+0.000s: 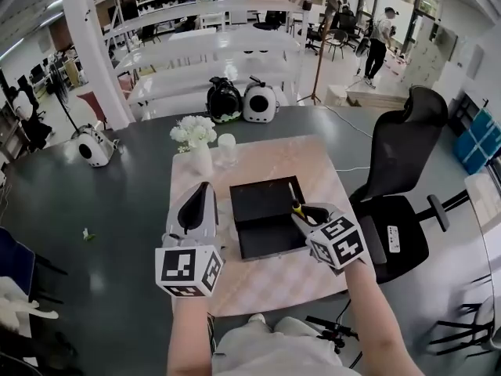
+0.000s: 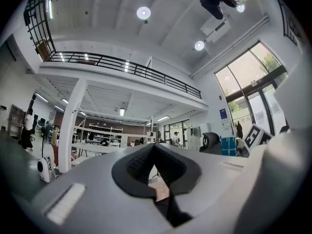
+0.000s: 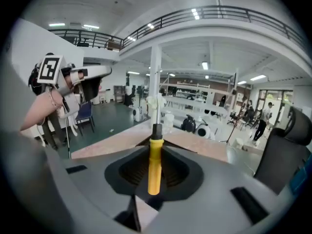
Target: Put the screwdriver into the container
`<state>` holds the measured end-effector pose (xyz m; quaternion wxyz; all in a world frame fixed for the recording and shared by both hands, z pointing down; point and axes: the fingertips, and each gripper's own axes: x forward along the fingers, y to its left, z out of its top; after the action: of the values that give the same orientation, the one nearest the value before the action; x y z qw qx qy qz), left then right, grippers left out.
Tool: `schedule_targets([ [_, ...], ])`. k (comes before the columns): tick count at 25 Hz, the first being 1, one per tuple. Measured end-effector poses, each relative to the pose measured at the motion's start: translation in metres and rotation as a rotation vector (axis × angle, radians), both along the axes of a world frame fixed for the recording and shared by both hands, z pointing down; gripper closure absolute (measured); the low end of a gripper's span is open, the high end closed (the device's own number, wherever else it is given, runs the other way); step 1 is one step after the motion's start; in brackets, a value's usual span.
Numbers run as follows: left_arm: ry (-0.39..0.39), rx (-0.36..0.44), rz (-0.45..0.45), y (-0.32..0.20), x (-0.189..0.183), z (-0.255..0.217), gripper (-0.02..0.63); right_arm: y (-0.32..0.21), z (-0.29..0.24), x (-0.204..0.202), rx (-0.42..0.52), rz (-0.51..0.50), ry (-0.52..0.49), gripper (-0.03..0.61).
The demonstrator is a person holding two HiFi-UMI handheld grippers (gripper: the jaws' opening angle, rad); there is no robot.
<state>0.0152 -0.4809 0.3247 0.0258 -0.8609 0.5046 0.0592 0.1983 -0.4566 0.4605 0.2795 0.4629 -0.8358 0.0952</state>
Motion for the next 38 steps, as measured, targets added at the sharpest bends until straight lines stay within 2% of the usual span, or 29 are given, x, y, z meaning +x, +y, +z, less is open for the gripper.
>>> schedule_targets([
  [10, -0.007, -0.041, -0.058, -0.015, 0.004, 0.017, 0.606, -0.014, 0.117, -0.03, -0.393, -0.271, 0.155, 0.502],
  [20, -0.051, -0.059, -0.059, -0.025, 0.02, 0.026, 0.606, -0.009, 0.203, -0.044, -0.651, -0.399, 0.326, 0.502],
  [26, -0.072, -0.077, -0.093, -0.024, 0.007, 0.032, 0.606, -0.008, 0.237, -0.043, -0.718, -0.391, 0.404, 0.502],
  [34, -0.076, -0.089, -0.112, -0.022, -0.001, 0.035, 0.606, -0.004, 0.242, -0.048, -0.725, -0.389, 0.419, 0.497],
  [38, -0.073, -0.092, -0.116, -0.02, 0.001, 0.036, 0.606, -0.004, 0.241, -0.05, -0.703, -0.37, 0.374, 0.46],
])
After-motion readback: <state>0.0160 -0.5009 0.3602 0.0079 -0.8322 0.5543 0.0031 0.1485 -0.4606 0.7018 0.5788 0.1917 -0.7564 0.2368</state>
